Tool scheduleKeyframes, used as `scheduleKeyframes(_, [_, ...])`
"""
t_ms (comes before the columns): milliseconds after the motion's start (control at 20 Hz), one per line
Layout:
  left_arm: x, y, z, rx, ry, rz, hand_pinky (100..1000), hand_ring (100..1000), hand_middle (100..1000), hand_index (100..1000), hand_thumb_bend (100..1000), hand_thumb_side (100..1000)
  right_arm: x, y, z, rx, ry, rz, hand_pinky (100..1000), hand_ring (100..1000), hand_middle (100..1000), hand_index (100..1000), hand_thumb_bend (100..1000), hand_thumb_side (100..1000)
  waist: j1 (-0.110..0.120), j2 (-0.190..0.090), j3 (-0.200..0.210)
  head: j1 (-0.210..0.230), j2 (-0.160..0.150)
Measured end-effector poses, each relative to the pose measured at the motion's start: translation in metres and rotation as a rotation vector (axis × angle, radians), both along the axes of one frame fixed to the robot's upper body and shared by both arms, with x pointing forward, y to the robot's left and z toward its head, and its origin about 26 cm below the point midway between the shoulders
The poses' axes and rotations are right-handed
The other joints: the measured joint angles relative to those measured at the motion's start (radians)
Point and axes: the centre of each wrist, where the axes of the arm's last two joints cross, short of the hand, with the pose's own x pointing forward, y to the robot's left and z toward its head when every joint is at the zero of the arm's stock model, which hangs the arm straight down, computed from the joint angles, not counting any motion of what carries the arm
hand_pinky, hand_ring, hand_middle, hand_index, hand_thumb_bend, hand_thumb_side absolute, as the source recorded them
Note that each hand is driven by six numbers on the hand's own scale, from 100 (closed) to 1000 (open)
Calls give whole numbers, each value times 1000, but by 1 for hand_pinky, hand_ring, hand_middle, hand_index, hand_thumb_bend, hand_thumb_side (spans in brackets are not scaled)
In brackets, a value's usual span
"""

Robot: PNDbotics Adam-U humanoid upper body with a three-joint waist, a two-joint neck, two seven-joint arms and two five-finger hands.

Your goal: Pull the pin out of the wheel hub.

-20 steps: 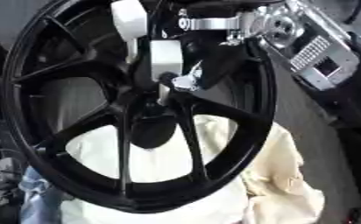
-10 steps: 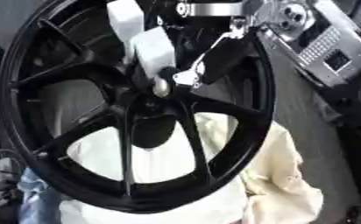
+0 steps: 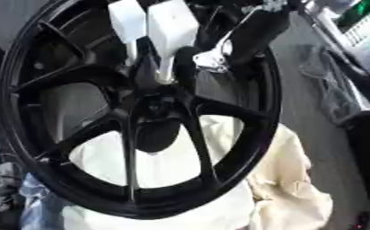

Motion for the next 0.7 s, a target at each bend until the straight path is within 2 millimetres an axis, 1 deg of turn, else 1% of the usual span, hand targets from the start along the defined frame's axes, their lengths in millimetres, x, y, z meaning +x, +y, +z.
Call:
scheduleKeyframes(150, [0,0,0,0,0,0,700,727,691,699,218,832,-5,-15,9,80,20,-23,834,578,356,552,100,162,3,-2,-2,0,-1])
scheduleKeyframes(300, [0,0,0,0,0,3,701,728,692,699,217,833,-8,-41,12,174,35,-86,842,580,357,555,100,164,9,-6,-10,0,-6])
scheduleKeyframes(500, [-1,0,-2,-6,1,10,701,728,693,700,214,833,-13,-87,10,329,50,-221,854,583,359,558,100,166,22,-11,-27,5,-14])
scheduleKeyframes(700, [-2,1,-3,-5,2,14,702,728,693,700,212,831,-25,-142,1,499,20,-412,851,584,361,560,100,102,38,-14,-47,21,-21])
